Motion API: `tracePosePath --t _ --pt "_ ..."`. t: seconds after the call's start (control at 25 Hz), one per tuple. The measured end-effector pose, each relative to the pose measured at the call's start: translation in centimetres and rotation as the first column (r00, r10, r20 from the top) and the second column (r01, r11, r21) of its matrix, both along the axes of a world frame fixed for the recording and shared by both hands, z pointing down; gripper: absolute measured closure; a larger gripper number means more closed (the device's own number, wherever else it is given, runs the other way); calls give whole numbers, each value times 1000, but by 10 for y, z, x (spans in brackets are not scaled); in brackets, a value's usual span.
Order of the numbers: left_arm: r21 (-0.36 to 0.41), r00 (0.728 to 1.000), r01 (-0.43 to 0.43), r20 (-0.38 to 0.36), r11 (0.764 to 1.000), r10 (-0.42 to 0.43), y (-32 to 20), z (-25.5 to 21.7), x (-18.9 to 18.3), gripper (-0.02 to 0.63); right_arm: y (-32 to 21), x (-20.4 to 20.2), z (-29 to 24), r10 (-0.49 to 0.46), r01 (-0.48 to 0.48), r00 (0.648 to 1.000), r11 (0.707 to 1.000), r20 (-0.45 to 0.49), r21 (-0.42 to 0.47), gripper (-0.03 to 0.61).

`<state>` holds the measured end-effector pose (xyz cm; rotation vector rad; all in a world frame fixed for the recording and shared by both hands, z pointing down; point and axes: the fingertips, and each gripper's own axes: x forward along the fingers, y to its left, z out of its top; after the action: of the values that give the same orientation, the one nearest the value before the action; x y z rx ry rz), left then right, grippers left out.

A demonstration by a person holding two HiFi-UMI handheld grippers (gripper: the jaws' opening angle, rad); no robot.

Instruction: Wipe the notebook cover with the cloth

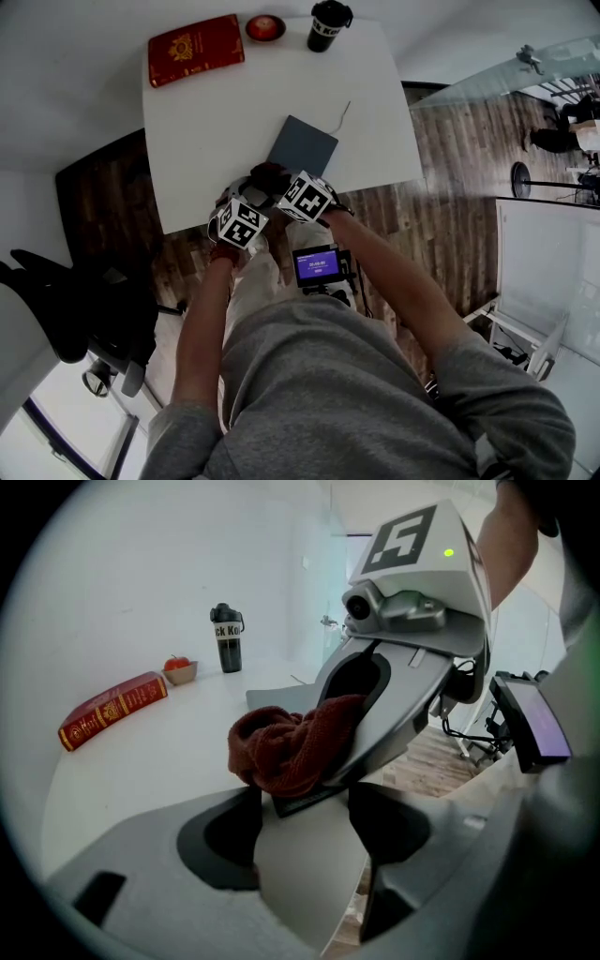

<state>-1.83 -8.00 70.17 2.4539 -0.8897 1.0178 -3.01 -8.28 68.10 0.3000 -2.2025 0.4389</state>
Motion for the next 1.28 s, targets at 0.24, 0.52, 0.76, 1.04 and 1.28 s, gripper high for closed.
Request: tracePosePath --t 0.24,0.52,0.76,1.04,1.28 --pt "4 1000 -5 -5 1000 5 1 0 0 333 -13 7 -26 85 -75 989 994 121 -85 497" --pt "4 1000 -5 -2 1000 5 2 0 0 333 -89 62 -78 209 -221 948 975 241 26 497" --pt "5 1000 -4 -1 1000 4 1 -1 0 333 -161 124 -89 273 -305 946 933 174 193 497" --pt "1 1000 -1 -1 1000 1 1 -1 0 333 -166 141 -36 257 -255 966 948 12 189 495" --pt "2 1000 -1 -3 1000 1 0 0 0 331 -144 121 -4 231 -227 973 968 -27 104 495"
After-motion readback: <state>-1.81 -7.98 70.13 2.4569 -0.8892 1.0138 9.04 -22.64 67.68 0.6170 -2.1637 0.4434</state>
